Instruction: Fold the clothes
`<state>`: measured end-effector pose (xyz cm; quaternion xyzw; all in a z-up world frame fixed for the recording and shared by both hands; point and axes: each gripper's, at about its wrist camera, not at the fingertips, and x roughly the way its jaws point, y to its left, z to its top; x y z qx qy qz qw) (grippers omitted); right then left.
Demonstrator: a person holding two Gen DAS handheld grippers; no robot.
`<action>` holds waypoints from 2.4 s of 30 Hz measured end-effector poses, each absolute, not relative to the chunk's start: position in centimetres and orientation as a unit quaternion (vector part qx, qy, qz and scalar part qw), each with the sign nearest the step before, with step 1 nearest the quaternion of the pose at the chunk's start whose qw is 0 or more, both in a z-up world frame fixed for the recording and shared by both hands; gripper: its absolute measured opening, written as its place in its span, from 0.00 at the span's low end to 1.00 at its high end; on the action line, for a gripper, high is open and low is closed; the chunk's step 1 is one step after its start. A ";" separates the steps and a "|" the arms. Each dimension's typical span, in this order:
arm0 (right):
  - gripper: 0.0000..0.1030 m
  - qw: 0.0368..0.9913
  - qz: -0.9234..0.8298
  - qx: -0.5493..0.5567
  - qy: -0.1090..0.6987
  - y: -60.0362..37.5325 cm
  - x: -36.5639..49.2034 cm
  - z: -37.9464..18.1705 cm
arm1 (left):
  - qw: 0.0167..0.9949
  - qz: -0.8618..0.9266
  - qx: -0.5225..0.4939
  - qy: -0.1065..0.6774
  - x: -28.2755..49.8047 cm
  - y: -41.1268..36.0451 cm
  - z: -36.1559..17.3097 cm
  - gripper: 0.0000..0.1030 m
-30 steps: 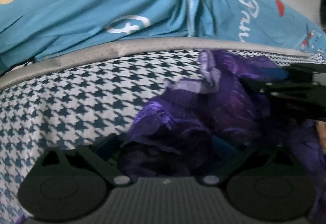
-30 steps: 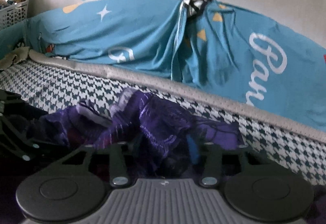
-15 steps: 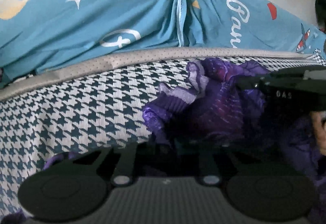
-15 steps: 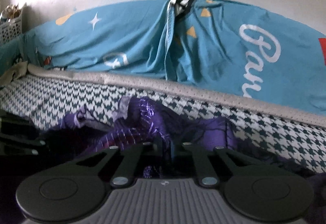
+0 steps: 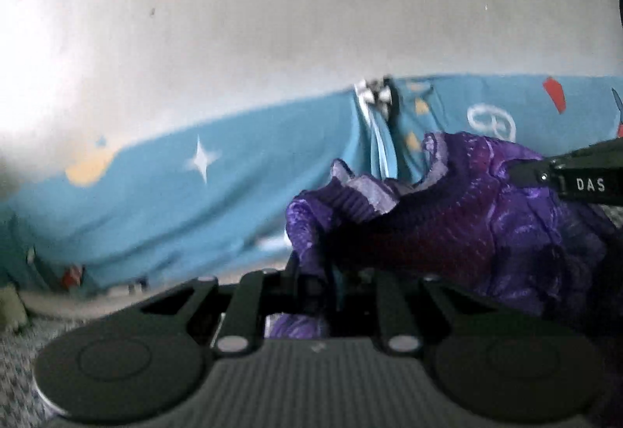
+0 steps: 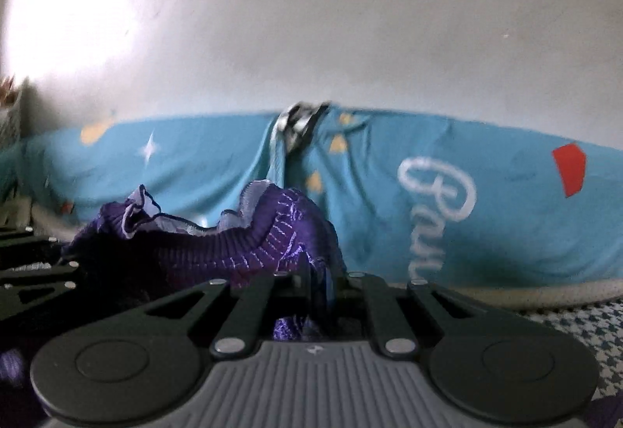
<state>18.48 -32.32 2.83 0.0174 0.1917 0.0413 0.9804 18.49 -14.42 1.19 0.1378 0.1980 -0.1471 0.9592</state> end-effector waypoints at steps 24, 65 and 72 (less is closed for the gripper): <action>0.27 0.966 0.014 0.146 0.213 -39.5 19.7 3.3 | 0.952 -0.119 0.104 0.260 20.8 -16.3 0.3 0.76; 0.13 0.895 -0.041 0.265 0.358 -49.5 10.8 -3.5 | 0.916 -0.175 0.069 0.354 4.7 -14.4 -4.0 0.86; 0.10 0.899 -0.076 0.330 0.277 -52.1 8.4 -1.1 | 0.911 -0.184 0.079 0.360 4.5 -15.1 -4.5 0.86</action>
